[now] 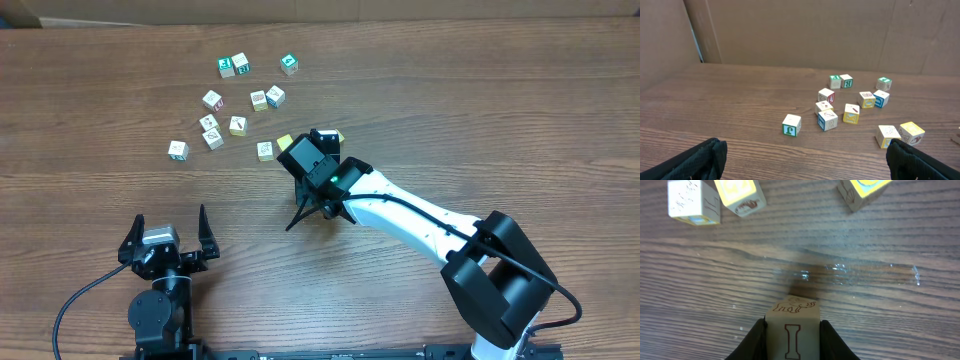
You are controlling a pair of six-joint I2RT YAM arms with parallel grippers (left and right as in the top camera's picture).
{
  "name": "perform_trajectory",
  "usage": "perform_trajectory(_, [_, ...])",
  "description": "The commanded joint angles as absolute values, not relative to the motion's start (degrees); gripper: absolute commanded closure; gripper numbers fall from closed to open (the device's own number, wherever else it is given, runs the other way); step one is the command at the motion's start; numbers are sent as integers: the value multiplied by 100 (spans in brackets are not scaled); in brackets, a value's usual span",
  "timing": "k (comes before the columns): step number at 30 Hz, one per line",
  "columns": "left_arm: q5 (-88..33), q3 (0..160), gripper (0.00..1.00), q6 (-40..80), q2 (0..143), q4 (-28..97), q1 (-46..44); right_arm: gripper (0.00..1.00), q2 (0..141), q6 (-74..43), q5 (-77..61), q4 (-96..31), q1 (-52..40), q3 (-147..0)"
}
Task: Form a tower
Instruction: 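Lower the white I block onto the top of the red 3 block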
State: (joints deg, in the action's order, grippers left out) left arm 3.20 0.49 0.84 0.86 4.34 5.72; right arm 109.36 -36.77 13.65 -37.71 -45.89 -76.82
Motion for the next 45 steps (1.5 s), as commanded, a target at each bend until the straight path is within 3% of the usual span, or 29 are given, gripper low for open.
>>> perform_trajectory(1, [314, 30, 0, -45, 27, 423, 561, 83, 10960, -3896, 1372, -3804, -4622, -7940])
perform_trajectory(9, [314, 30, 1, -45, 27, 423, 561, 86, 10962, -4525, 1369, -3929, -4622, -7950])
perform_trajectory(29, [314, 30, 0, -45, 27, 423, 561, 80, 11104, -4545, 1413, -3931, -4622, -7946])
perform_trajectory(34, [314, 30, 1, -45, 27, 423, 561, 69, 11104, -4545, 1411, -3931, -4622, -7946])
perform_trajectory(38, [314, 30, 0, -45, 27, 423, 561, 49, 11104, -4543, 1413, -3929, -4622, -7946])
perform_trajectory(41, [314, 30, 0, -45, 27, 423, 561, 41, 11104, -4543, 1413, -3933, -4622, -7946])
perform_trajectory(45, [314, 30, 1, -45, 27, 423, 561, 39, 11137, -4543, 1413, -3931, -4622, -7940])
